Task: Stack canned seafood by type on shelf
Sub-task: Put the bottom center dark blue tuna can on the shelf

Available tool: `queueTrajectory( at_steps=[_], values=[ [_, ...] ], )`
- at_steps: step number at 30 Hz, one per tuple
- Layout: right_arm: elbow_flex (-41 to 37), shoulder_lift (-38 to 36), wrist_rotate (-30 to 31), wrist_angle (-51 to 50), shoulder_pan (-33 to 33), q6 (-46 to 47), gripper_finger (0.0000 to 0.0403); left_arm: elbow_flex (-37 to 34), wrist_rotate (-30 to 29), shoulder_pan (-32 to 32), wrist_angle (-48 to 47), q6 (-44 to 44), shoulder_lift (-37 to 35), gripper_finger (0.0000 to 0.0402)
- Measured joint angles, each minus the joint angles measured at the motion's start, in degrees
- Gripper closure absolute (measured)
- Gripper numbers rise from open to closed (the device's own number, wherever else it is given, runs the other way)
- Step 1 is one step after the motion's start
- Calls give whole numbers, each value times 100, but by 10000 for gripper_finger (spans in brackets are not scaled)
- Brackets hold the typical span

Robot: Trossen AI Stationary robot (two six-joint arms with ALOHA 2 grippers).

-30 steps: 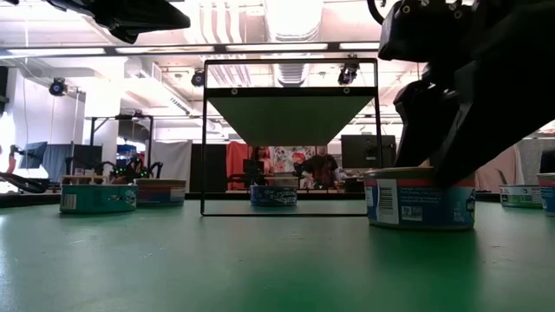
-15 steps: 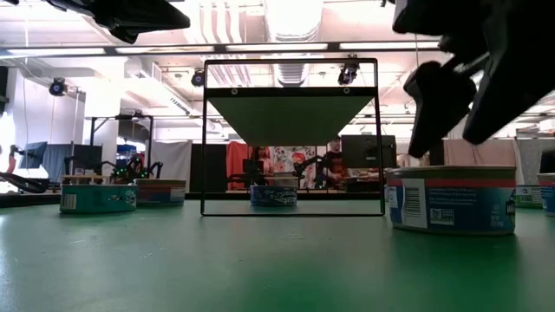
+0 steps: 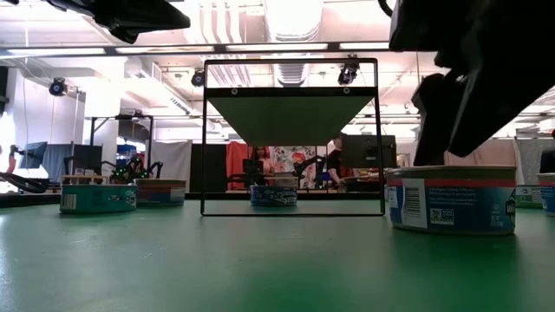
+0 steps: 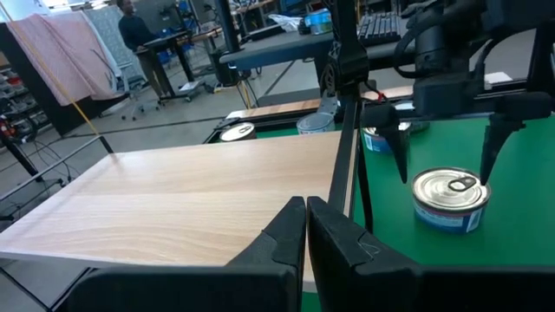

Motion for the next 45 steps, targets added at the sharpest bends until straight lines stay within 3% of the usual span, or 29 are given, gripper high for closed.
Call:
queueTrajectory(
  at_steps=[8, 21, 27, 37, 45],
  values=[
    [20, 13, -46, 157, -2, -181, 3, 0, 0, 0, 2, 0, 0, 401],
    [754, 311, 1089, -582, 582, -755, 3, 0, 0, 0, 2, 0, 0, 401],
    [1352, 1043, 1047, -1044, 749, -725, 3, 0, 0, 1, 8, 0, 0, 401],
    [2386, 1778, 1063, -2700, 735, -678, 3, 0, 0, 4, 4, 83, 1, 401],
    [2603, 2165, 752, -2798, 641, -531, 3, 0, 0, 7, 4, 147, 0, 401]
  ],
)
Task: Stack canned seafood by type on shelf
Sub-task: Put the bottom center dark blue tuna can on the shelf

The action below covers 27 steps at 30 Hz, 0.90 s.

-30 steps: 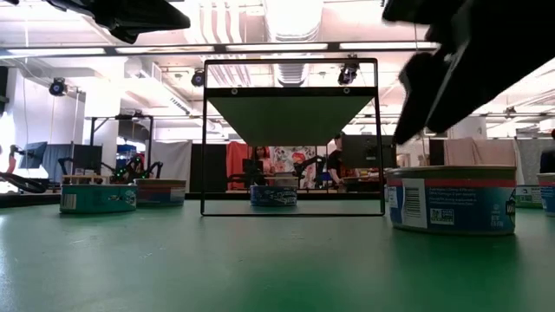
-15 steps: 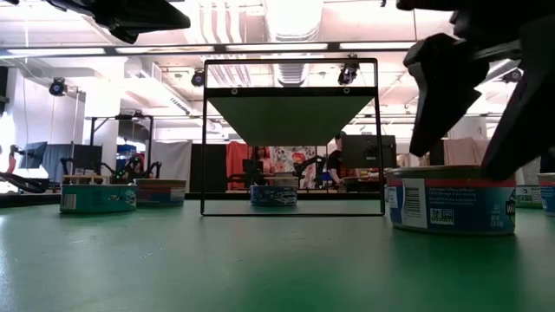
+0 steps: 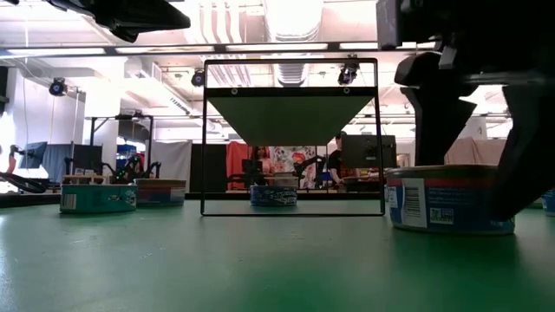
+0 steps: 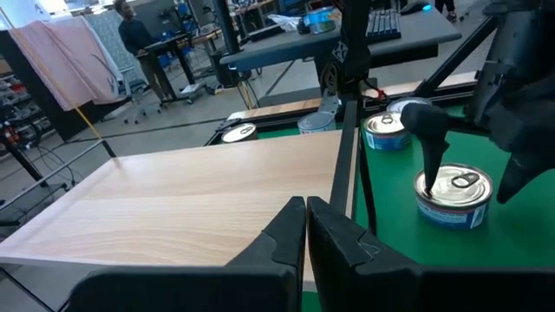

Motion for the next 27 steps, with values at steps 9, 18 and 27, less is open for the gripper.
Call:
queueTrajectory(
  at_steps=[9, 18, 27],
  values=[
    [11, -148, 52, -257, -87, 325, 3, 0, 1, 2, -14, 67, 1, 401],
    [11, -164, -22, -333, -226, 505, 3, 0, 1, 4, -20, 179, 0, 401],
    [-88, -70, -542, -355, -488, 540, 3, 0, 2, 4, -192, 135, 2, 401]
  ],
)
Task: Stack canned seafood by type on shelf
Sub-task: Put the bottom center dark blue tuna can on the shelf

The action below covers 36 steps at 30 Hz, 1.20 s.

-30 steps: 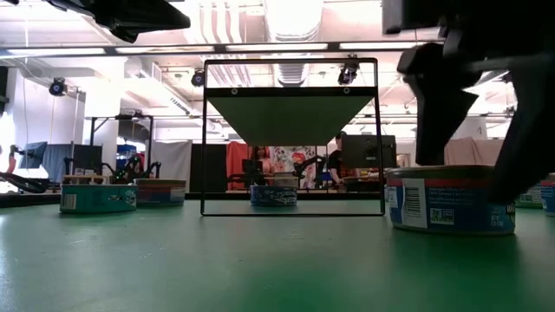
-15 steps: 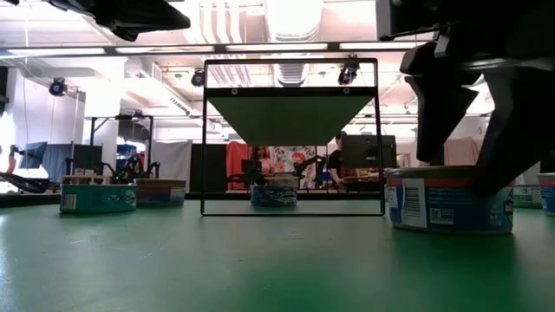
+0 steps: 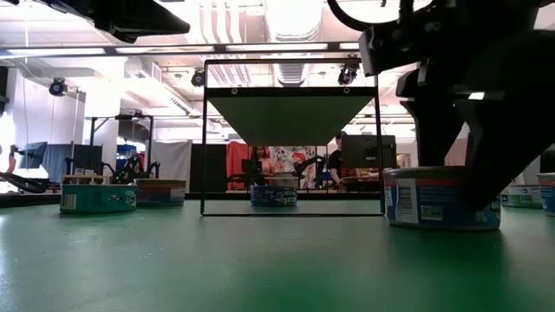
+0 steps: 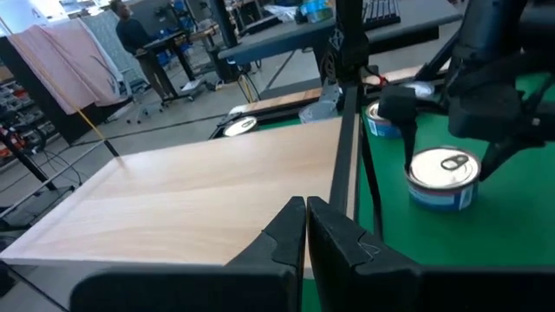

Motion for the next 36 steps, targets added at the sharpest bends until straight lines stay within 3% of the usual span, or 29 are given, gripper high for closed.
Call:
queueTrajectory(
  at_steps=[26, 30, 36],
  values=[
    [-210, 18, 307, 114, -8, 181, 6, 0, 0, 0, -118, -28, 0, 401],
    [-213, 18, 284, 116, -4, 98, 41, 0, 0, 0, -116, -28, 0, 401],
    [-216, 18, 274, 88, 21, -101, 136, 0, 0, 0, -116, -28, 0, 401]
  ],
)
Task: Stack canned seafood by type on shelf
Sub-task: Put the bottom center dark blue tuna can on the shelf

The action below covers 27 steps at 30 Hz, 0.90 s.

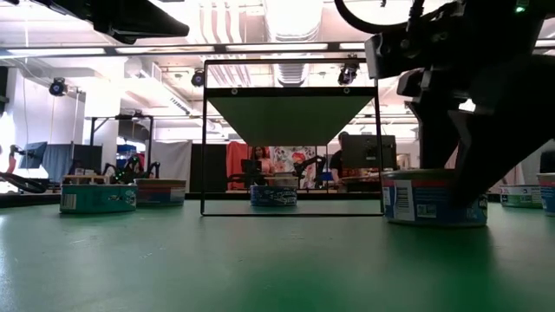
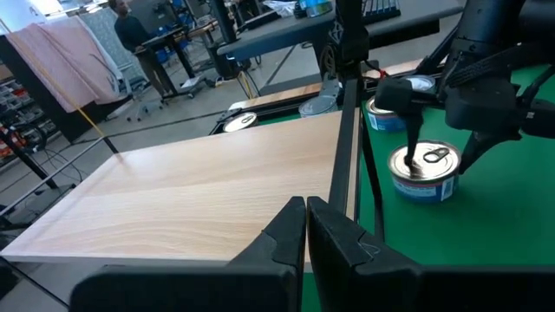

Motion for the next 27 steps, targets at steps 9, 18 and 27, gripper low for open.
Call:
queueTrajectory(
  at_steps=[9, 18, 27],
  values=[
    [7, -4, -26, 79, 111, -197, 281, 0, 0, 0, 2, 0, 0, 401],
    [0, -2, -112, 43, 129, -263, 371, 0, 0, 0, 3, 0, 0, 401],
    [1, -13, -148, 27, 129, -312, 394, 0, 0, 0, 3, 0, -1, 401]
  ],
)
